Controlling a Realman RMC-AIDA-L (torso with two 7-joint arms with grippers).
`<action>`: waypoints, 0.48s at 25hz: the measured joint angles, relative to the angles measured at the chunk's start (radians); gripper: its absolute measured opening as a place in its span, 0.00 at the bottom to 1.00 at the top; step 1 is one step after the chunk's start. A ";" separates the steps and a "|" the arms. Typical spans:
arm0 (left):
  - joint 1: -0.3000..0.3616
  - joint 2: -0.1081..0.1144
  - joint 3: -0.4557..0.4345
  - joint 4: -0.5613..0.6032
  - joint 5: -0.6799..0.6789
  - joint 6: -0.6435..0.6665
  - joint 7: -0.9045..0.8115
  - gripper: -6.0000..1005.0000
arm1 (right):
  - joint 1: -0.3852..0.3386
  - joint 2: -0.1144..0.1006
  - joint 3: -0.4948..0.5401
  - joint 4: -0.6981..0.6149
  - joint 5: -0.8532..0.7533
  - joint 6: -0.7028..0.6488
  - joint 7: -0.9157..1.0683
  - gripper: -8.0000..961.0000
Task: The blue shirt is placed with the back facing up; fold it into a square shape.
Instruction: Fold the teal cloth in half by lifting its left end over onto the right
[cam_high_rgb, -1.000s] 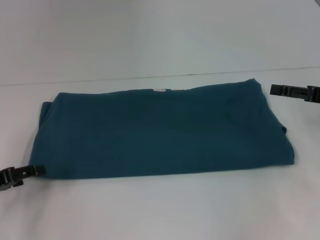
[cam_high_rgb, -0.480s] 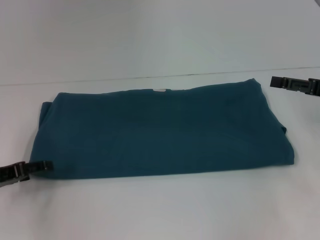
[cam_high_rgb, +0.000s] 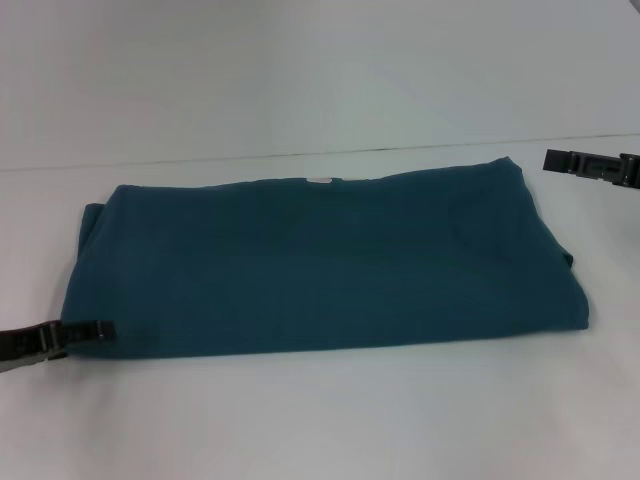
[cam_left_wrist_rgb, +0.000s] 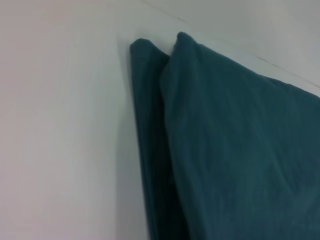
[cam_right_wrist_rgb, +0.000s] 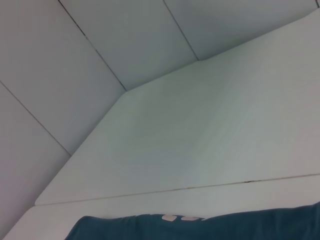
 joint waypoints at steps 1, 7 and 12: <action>-0.002 0.000 0.000 0.000 0.007 -0.004 -0.007 0.87 | 0.000 0.000 0.000 0.000 0.000 0.001 0.000 0.97; -0.005 -0.001 0.002 0.005 0.019 -0.020 -0.013 0.87 | 0.000 0.001 0.000 0.000 0.000 0.002 0.000 0.97; -0.007 -0.001 0.002 0.007 0.022 -0.021 -0.017 0.74 | 0.000 0.001 0.001 0.000 0.000 0.002 0.000 0.97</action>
